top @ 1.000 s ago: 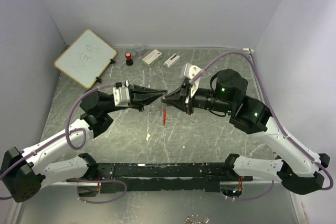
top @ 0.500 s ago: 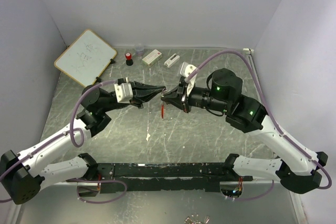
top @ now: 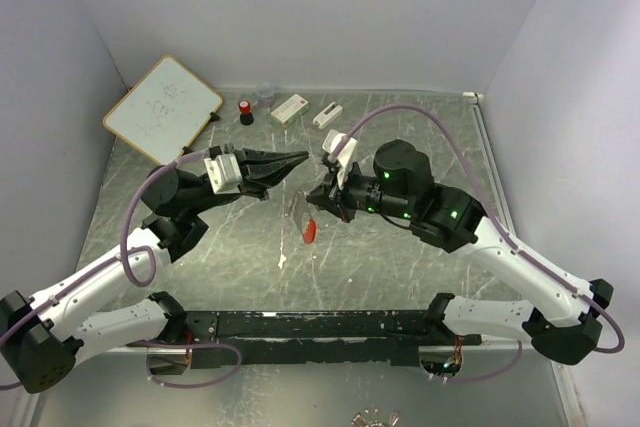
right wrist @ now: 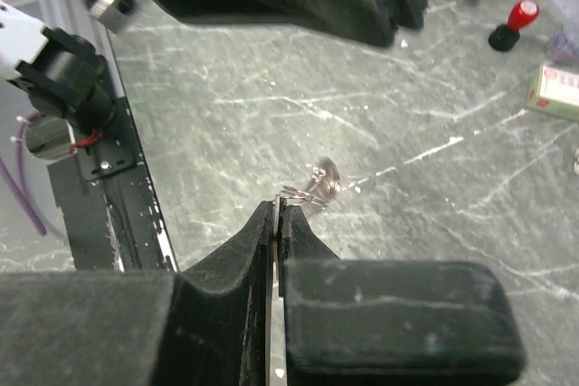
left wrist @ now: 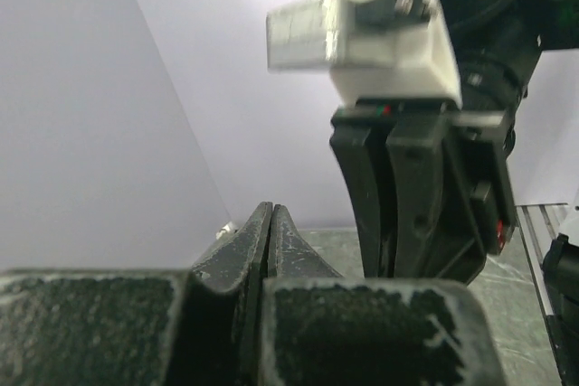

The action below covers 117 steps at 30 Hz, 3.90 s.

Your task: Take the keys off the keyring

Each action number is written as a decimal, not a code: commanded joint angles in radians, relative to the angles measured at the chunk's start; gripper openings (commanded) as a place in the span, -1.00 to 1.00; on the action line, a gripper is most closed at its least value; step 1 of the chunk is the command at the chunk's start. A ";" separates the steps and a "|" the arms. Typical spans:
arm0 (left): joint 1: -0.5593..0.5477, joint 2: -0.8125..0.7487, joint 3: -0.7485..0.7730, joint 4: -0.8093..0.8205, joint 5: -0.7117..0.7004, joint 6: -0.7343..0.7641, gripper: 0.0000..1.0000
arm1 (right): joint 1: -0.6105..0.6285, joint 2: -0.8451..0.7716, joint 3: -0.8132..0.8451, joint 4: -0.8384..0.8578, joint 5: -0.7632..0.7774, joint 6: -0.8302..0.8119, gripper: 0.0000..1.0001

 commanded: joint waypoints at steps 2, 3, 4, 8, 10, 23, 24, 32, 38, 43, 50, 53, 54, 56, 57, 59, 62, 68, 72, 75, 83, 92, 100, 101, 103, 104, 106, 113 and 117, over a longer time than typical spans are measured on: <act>0.007 -0.012 0.025 0.058 -0.023 -0.016 -0.87 | 0.005 -0.002 -0.012 0.002 0.073 0.009 -1.00; 0.006 -0.011 0.028 0.042 -0.029 -0.013 -0.86 | 0.005 -0.009 -0.014 0.009 0.081 0.008 -1.00; 0.007 -0.013 0.030 0.022 -0.041 -0.006 -0.86 | 0.005 -0.014 -0.013 0.012 0.084 0.007 -1.00; 0.012 -0.032 0.015 -0.044 -0.123 0.034 -0.84 | 0.005 -0.025 0.018 -0.011 0.070 -0.002 -1.00; 0.020 -0.046 0.004 -0.058 -0.134 0.039 -0.73 | 0.004 -0.030 0.033 -0.023 0.064 -0.006 -1.00; 0.306 0.016 -0.100 0.296 0.308 -0.271 -0.37 | 0.005 -0.073 0.065 -0.038 -0.018 0.002 -1.00; 0.321 0.043 -0.096 0.363 0.359 -0.336 -0.36 | 0.005 -0.077 0.068 -0.038 -0.023 0.005 -1.00; 0.332 0.127 -0.032 0.452 0.488 -0.428 -0.39 | 0.005 -0.095 0.084 -0.046 -0.067 0.010 -1.00; 0.328 0.038 -0.020 0.209 0.433 -0.258 -0.34 | 0.006 -0.089 0.084 -0.039 -0.066 0.009 -1.00; 0.324 0.036 -0.018 0.212 0.430 -0.265 -0.33 | 0.005 -0.093 0.088 -0.042 -0.066 0.018 -1.00; 0.296 0.058 0.001 0.179 0.443 -0.243 -0.32 | 0.005 -0.125 0.064 -0.030 -0.078 0.032 -1.00; 0.283 0.062 0.015 0.149 0.477 -0.215 -0.31 | 0.006 -0.120 0.070 -0.034 -0.086 0.028 -1.00; 0.281 0.060 0.015 0.151 0.489 -0.213 -0.31 | 0.005 -0.118 0.071 -0.034 -0.088 0.026 -1.00; 0.280 0.064 0.015 0.166 0.514 -0.217 -0.29 | 0.005 -0.114 0.072 -0.036 -0.088 0.023 -1.00; 0.279 0.066 0.015 0.187 0.524 -0.231 -0.28 | 0.005 -0.113 0.073 -0.035 -0.088 0.021 -1.00; 0.278 0.080 0.013 0.254 0.553 -0.281 -0.26 | 0.005 -0.113 0.074 -0.034 -0.092 0.021 -1.00; 0.264 0.096 0.018 0.268 0.547 -0.294 -0.23 | 0.005 -0.117 0.071 -0.030 -0.092 0.025 -1.00; 0.204 0.067 0.061 -0.006 0.479 -0.076 -0.23 | 0.005 -0.113 0.074 -0.029 -0.098 0.027 -1.00; 0.199 0.073 0.049 0.039 0.479 -0.102 -0.22 | 0.005 -0.107 0.073 -0.029 -0.103 0.025 -1.00; 0.200 0.083 0.041 0.092 0.488 -0.139 -0.22 | 0.006 -0.108 0.070 -0.027 -0.103 0.024 -1.00; 0.167 0.149 0.031 0.253 0.552 -0.254 -0.22 | 0.005 -0.106 0.072 -0.028 -0.098 0.021 -1.00; 0.101 0.149 0.044 0.189 0.565 -0.207 -0.27 | 0.005 -0.110 0.067 -0.023 -0.094 0.019 -1.00; 0.079 0.166 0.040 0.187 0.559 -0.199 -0.27 | 0.005 -0.111 0.062 -0.020 -0.094 0.021 -1.00; 0.078 0.166 0.037 0.186 0.557 -0.199 -0.28 | 0.005 -0.112 0.063 -0.021 -0.093 0.020 -1.00; 0.075 0.167 0.035 0.194 0.559 -0.202 -0.28 | 0.005 -0.112 0.064 -0.020 -0.093 0.019 -1.00; 0.072 0.171 0.035 0.199 0.560 -0.206 -0.28 | 0.005 -0.111 0.063 -0.018 -0.093 0.018 -1.00; 0.064 0.179 0.037 0.206 0.565 -0.211 -0.28 | 0.005 -0.112 0.060 -0.015 -0.092 0.018 -1.00; 0.044 0.187 0.032 0.208 0.563 -0.209 -0.28 | 0.006 -0.111 0.056 -0.007 -0.094 0.019 -1.00; 0.043 0.173 0.025 0.195 0.563 -0.197 -0.28 | 0.005 -0.114 0.053 -0.005 -0.096 0.018 -1.00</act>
